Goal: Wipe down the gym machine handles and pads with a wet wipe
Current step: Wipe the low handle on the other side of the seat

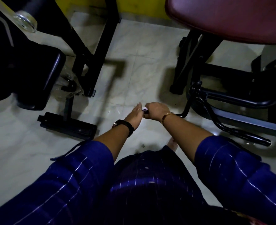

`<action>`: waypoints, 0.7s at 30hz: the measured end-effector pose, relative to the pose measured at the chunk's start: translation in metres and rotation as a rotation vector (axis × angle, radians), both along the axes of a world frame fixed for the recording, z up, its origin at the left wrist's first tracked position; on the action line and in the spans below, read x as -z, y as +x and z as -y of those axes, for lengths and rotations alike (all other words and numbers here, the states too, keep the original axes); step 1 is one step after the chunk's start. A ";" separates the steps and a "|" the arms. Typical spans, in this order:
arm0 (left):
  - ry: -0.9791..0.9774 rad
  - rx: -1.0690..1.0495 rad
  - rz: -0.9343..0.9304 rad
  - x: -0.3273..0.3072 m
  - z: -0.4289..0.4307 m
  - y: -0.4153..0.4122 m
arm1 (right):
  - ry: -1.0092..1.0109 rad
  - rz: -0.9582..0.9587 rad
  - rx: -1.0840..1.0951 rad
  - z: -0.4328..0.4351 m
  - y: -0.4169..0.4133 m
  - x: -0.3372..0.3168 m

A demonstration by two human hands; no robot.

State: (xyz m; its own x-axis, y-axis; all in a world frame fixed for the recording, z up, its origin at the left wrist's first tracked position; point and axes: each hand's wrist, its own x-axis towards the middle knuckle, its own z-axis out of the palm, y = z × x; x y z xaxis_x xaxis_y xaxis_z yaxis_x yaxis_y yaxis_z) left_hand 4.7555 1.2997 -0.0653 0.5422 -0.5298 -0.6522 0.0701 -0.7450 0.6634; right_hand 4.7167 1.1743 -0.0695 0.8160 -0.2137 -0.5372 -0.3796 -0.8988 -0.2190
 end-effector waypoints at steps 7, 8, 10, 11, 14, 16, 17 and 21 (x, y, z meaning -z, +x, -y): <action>0.307 0.823 0.758 0.010 -0.018 0.006 | -0.193 0.107 0.081 0.035 -0.068 0.011; 0.331 0.855 0.789 0.010 -0.019 0.006 | -0.199 0.174 0.088 0.033 -0.078 0.016; 0.363 0.901 0.859 0.010 -0.019 0.006 | -0.200 0.287 0.104 0.023 -0.091 0.021; 0.376 0.923 0.887 0.010 -0.019 0.006 | -0.199 0.328 0.110 0.018 -0.091 0.022; 0.408 0.941 0.910 0.009 -0.019 0.005 | -0.159 0.279 0.033 0.004 -0.073 0.020; 0.433 0.934 0.906 0.009 -0.019 0.002 | -0.147 0.188 -0.059 -0.004 -0.054 0.016; 0.445 0.933 0.909 0.008 -0.018 0.001 | -0.141 0.156 -0.087 -0.007 -0.044 0.013; 0.476 0.925 0.921 0.007 -0.015 -0.001 | -0.063 0.035 -0.104 -0.004 -0.019 0.008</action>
State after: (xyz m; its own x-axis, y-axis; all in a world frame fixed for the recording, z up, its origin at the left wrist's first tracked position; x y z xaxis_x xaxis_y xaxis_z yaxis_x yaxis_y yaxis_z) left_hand 4.7541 1.3148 -0.0723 0.4486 -0.7587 -0.4724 -0.8865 -0.4448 -0.1274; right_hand 4.6975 1.1779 -0.0779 0.8536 -0.1594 -0.4960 -0.2769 -0.9452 -0.1728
